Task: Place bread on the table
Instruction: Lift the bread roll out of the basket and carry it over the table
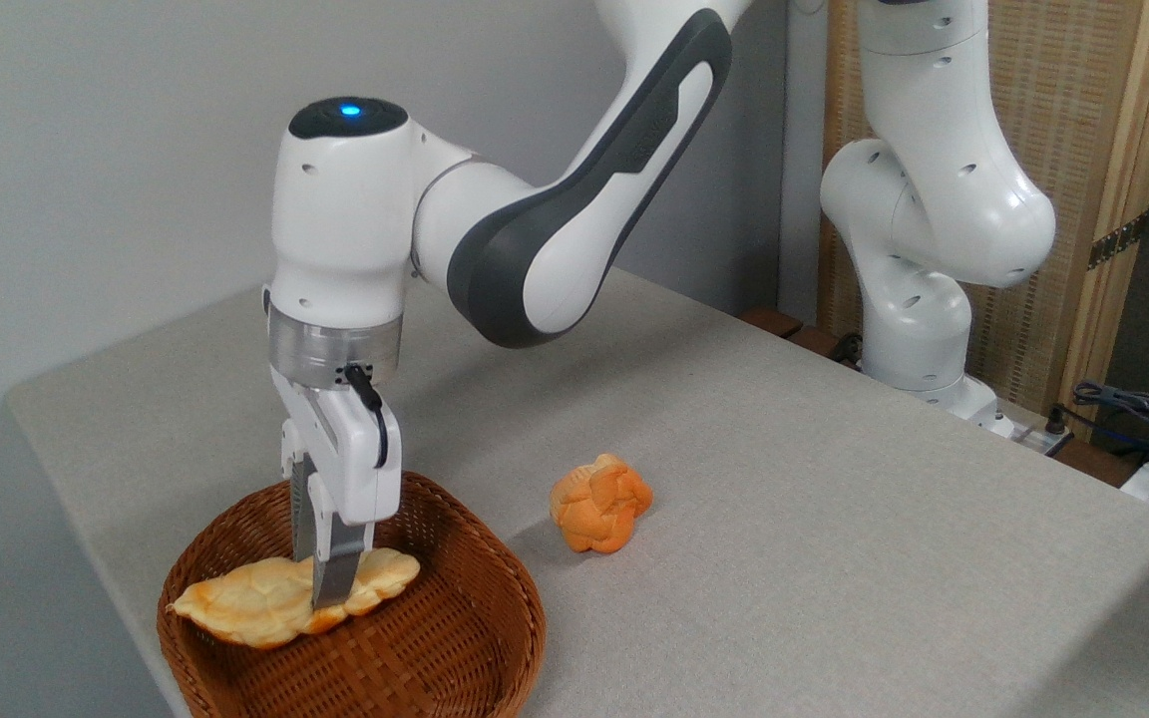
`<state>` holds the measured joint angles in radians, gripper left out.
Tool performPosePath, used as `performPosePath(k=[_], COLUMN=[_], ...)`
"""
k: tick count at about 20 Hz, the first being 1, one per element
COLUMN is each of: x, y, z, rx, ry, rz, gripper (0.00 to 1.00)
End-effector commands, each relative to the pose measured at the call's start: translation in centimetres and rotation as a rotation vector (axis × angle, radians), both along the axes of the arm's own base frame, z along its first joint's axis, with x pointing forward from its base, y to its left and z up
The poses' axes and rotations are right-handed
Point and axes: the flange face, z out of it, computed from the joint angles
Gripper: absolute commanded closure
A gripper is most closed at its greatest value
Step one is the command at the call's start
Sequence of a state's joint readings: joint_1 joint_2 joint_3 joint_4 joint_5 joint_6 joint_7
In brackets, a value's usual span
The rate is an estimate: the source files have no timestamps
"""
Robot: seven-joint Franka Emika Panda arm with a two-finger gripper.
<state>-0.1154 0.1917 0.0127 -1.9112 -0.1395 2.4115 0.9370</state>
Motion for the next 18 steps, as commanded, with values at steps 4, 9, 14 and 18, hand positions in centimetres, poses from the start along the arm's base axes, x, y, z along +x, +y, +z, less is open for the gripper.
performPosePath(k=[4,9,14,18], x=[-3.5,-5.9,-9.0,-11.7], y=[0.4,1.0,1.9,1.8], z=[6.8,9.9,11.7,11.9], rx=[-0.034,-0.052,-0.059,-0.057], ry=[0.065,0.117,0.228,0.311], rz=[-0.013,0.013,0.019,0.010], gripper=[0.53,0.52,0.52,0.48])
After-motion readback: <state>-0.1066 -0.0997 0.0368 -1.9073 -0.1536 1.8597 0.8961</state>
